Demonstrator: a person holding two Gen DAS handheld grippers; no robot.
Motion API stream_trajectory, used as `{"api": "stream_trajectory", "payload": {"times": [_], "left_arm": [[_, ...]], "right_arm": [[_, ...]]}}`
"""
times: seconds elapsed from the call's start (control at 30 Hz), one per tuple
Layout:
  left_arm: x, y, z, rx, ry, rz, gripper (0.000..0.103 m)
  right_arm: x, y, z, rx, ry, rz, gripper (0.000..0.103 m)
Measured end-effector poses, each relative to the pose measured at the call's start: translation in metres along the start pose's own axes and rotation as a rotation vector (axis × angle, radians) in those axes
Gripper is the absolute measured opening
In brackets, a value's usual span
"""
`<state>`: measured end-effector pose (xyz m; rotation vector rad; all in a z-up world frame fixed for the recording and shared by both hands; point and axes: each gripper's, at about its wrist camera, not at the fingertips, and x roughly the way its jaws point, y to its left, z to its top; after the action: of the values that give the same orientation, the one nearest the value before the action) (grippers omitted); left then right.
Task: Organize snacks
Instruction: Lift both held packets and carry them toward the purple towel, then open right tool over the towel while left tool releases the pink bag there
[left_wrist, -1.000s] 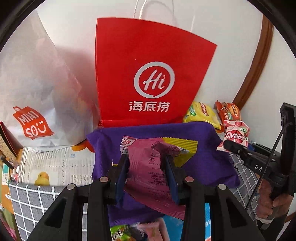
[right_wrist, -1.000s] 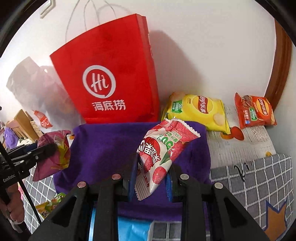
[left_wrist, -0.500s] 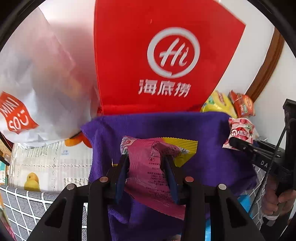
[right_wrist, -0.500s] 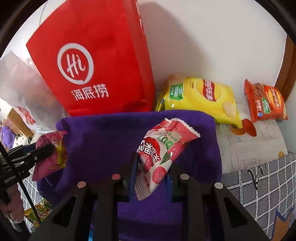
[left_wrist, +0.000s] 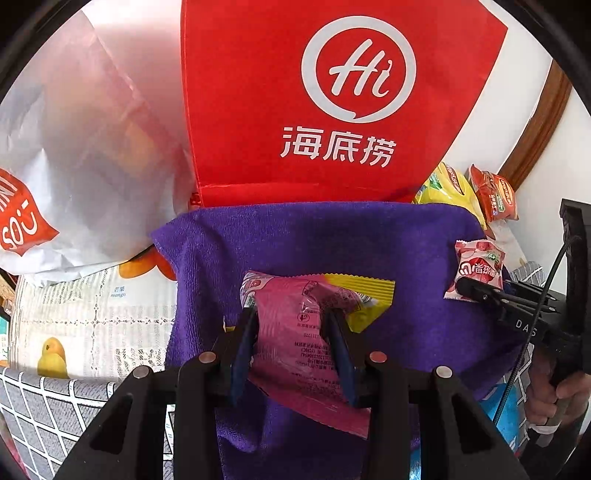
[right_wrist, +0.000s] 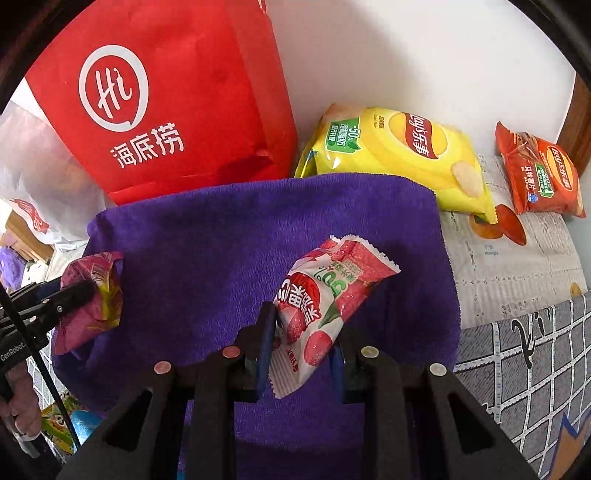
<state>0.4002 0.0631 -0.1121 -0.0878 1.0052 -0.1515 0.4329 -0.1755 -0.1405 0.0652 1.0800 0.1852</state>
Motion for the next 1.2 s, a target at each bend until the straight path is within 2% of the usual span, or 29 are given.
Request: {"api": "stream_trajectory", "payload": {"times": [0.43, 0.5, 0.57, 0.7, 0.77, 0.8, 0.83, 0.93, 1.07, 1.2], "left_arm": [[-0.001, 0.000, 0.000, 0.002, -0.004, -0.007, 0.039], [-0.002, 0.000, 0.000, 0.006, -0.003, -0.006, 0.039], [-0.002, -0.002, 0.000, 0.007, 0.000, -0.007, 0.039], [-0.004, -0.003, 0.000, 0.005, 0.003, -0.020, 0.040], [-0.007, -0.003, 0.001, -0.002, 0.001, -0.031, 0.054], [-0.009, -0.003, 0.001, -0.005, -0.005, -0.034, 0.069], [-0.012, -0.005, 0.002, -0.005, -0.016, -0.037, 0.074], [-0.022, -0.010, 0.001, 0.017, -0.046, -0.019, 0.074], [-0.031, -0.014, 0.002, 0.030, -0.059, -0.029, 0.074], [-0.044, -0.016, 0.004, 0.040, -0.079, -0.033, 0.074]], "right_arm": [[0.008, 0.003, 0.001, -0.022, 0.017, -0.012, 0.030], [0.008, 0.005, 0.001, -0.033, 0.023, -0.014, 0.036], [0.007, 0.008, 0.001, -0.041, 0.025, -0.022, 0.049], [0.001, 0.012, 0.003, -0.047, 0.011, -0.015, 0.058], [-0.005, 0.014, 0.004, -0.052, -0.010, -0.020, 0.067], [-0.011, 0.015, 0.005, -0.053, -0.029, -0.025, 0.070], [-0.014, 0.015, 0.005, -0.052, -0.043, -0.029, 0.075], [-0.027, 0.018, 0.006, -0.051, -0.086, -0.028, 0.080], [-0.040, 0.021, 0.009, -0.045, -0.114, -0.022, 0.081], [-0.055, 0.026, 0.009, -0.052, -0.148, -0.066, 0.081]]}}
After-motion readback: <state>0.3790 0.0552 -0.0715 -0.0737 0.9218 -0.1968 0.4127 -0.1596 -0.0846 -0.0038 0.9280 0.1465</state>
